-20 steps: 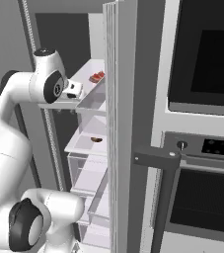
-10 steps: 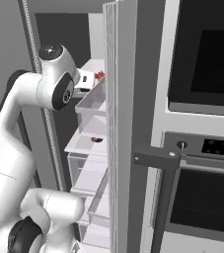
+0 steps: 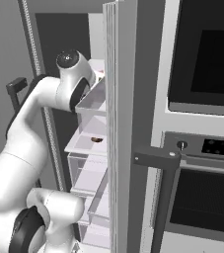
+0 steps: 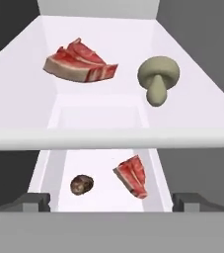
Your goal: Place one mushroom and one steak in each tupperware on the nearby counter, to pack two identical lunches.
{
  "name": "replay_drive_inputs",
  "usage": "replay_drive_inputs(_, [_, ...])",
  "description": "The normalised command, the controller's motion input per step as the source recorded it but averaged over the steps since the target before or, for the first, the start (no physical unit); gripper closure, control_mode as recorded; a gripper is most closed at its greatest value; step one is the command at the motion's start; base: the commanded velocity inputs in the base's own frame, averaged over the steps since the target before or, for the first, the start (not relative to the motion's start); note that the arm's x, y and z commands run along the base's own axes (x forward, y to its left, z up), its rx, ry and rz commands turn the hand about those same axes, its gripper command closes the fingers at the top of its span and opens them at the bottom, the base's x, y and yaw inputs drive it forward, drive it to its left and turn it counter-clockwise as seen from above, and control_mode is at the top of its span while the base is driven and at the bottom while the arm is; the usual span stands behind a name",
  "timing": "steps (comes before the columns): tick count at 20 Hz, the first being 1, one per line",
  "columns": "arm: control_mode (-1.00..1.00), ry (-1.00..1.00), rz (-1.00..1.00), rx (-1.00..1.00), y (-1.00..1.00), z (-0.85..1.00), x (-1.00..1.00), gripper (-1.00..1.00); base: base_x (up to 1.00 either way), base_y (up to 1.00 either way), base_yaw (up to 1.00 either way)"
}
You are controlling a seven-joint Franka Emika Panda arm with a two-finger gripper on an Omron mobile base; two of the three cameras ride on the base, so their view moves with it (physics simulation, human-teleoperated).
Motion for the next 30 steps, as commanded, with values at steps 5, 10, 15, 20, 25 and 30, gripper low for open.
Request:
replay_drive_inputs(5, [-1.0,0.05,-0.1,0.02,-0.05,0.22,0.54,-1.0,0.0,0.0,0.0])
replay_drive_inputs(10, [-1.0,0.0,0.0,0.0,-0.19,-0.02,0.15,-1.0,0.0,0.0,0.0])
replay_drive_inputs(15, [-1.0,0.0,0.0,0.0,-0.42,-0.08,0.36,-1.0,0.0,0.0,0.0])
replay_drive_inputs(20, [-1.0,0.0,-0.01,0.0,-0.2,-0.05,0.43,-1.0,0.0,0.0,0.0])
replay_drive_inputs(25, [-1.0,0.0,-0.08,0.0,-0.16,-0.07,0.38,-1.0,0.0,0.0,0.0])
replay_drive_inputs(30, [-1.0,0.0,-0.15,0.0,-0.01,-0.16,0.42,-1.0,0.0,0.0,0.0])
